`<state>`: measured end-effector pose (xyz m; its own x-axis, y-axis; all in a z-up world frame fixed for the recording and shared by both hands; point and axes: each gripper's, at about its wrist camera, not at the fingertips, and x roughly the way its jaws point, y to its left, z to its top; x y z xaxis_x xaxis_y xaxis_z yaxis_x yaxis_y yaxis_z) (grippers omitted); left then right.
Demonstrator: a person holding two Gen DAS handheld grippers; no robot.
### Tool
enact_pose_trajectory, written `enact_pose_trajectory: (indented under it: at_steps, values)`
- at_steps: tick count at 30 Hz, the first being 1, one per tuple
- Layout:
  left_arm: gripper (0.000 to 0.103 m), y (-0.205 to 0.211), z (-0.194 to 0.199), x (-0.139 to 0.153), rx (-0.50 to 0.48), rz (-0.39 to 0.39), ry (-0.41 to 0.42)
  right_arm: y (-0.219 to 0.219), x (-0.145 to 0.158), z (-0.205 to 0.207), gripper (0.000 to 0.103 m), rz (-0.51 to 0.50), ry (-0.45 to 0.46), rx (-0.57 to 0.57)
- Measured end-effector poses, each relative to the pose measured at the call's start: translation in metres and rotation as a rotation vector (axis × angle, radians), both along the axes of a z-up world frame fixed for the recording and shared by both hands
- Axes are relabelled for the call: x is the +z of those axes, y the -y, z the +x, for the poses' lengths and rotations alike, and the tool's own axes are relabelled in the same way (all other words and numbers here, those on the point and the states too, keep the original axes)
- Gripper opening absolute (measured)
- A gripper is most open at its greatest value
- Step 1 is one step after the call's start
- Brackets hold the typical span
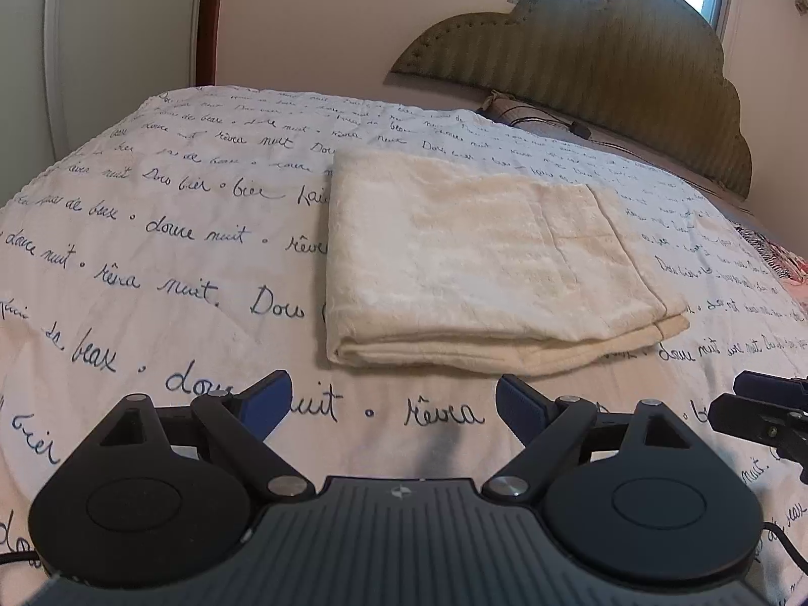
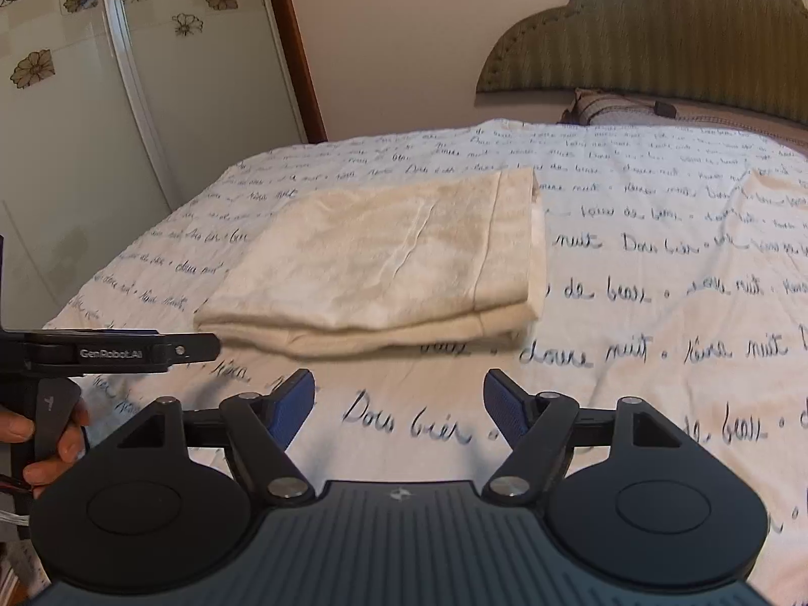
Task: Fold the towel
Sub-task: 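Open both grippers and pull them back from the folded pants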
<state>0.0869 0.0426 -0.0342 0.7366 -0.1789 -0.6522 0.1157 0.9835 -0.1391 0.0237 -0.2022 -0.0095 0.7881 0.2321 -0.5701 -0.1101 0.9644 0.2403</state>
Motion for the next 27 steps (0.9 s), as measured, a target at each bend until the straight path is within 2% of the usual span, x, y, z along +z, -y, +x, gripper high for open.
enact_pose_trajectory:
  at_steps: [1, 6, 10, 15, 19, 27]
  values:
    - [0.090, 0.001, -0.003, -0.002, 0.001, 0.004, -0.004, -0.002, -0.001, -0.003, 0.084, 0.005, -0.019, 0.004]
    - [0.090, 0.005, -0.016, -0.013, 0.010, 0.014, -0.027, -0.018, -0.009, -0.011, 0.085, -0.021, -0.058, 0.034]
    - [0.090, 0.009, -0.023, -0.021, 0.019, 0.033, -0.026, -0.029, -0.025, -0.010, 0.085, -0.059, -0.058, 0.003]
    - [0.092, 0.014, -0.028, -0.028, 0.030, 0.071, -0.005, -0.029, -0.048, -0.005, 0.085, -0.030, -0.065, -0.058]
    - [0.096, 0.018, -0.031, -0.033, 0.032, 0.104, 0.016, -0.032, -0.056, -0.006, 0.086, -0.056, -0.045, -0.078]
    - [0.103, 0.028, -0.036, -0.043, 0.042, 0.169, 0.054, -0.045, -0.059, -0.006, 0.100, -0.126, -0.052, -0.051]
